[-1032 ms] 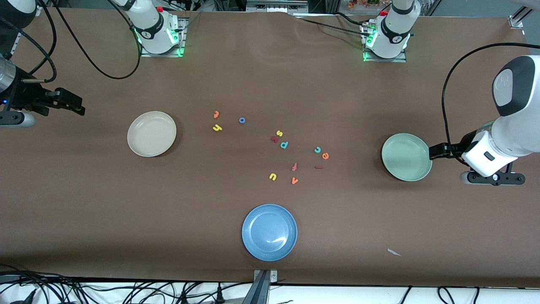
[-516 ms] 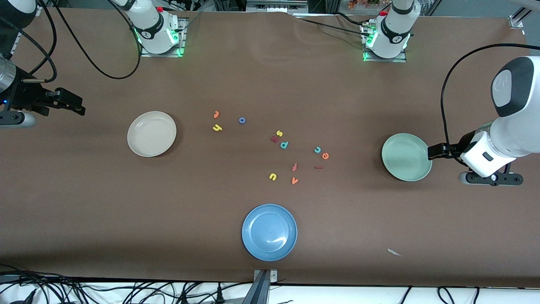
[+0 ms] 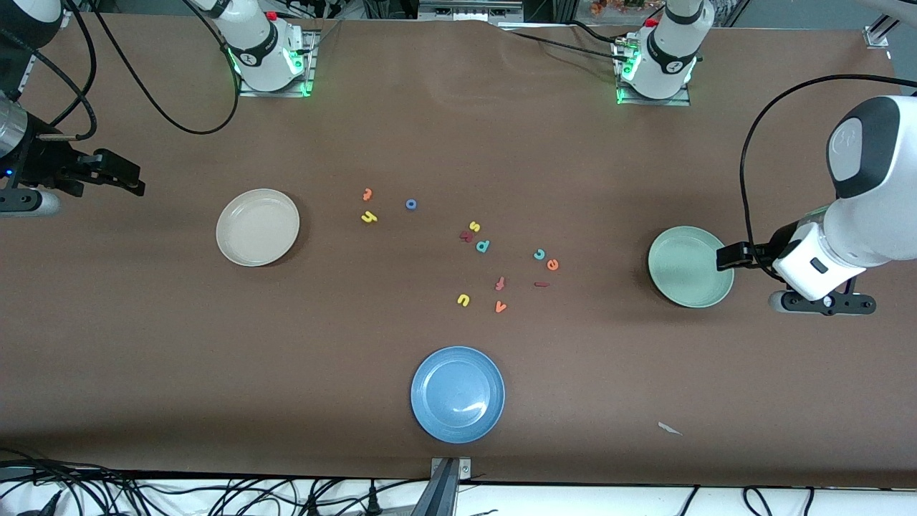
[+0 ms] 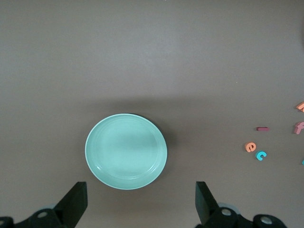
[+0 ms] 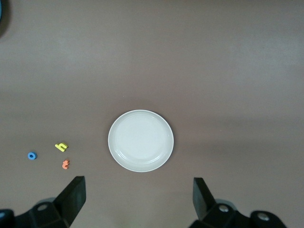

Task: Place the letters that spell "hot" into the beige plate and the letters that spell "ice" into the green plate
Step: 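Reach the left gripper toward the orange letter e among the letters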

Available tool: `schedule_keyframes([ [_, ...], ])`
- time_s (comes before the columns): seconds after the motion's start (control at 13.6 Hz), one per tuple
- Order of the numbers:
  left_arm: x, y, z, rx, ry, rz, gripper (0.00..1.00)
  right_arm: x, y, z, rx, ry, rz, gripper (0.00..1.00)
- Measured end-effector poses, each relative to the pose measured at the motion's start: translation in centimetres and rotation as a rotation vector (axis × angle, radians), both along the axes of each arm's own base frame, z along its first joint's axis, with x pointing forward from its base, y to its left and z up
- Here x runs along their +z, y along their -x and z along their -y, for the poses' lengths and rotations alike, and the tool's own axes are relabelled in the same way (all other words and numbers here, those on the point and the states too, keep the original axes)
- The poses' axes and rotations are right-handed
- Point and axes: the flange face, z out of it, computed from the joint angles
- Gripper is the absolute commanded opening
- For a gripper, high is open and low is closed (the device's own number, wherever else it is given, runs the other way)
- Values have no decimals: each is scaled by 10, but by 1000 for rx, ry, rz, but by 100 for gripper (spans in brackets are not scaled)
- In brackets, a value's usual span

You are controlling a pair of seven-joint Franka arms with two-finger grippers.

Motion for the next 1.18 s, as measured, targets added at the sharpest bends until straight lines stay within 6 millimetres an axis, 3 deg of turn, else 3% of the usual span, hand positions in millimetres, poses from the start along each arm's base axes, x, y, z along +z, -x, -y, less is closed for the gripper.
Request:
schedule_keyframes([
  [0.15,-4,1,20,24,-5,-7,100,0,0,0,0,0,0,100],
  [0.44,-28,0,83,139,-28,-17,100,0,0,0,1,0,-1,100],
  [0.66,-65,1,142,251,-24,-32,100,0,0,-1,1,0,-1,100],
  [0.88,-117,12,197,346,-40,-47,100,-1,0,-1,1,0,-2,100],
  [1.03,-154,22,222,429,-41,-25,100,-1,0,-1,1,0,-2,100],
  [1.18,-186,35,233,498,-45,-16,100,-1,0,-1,1,0,-2,100],
])
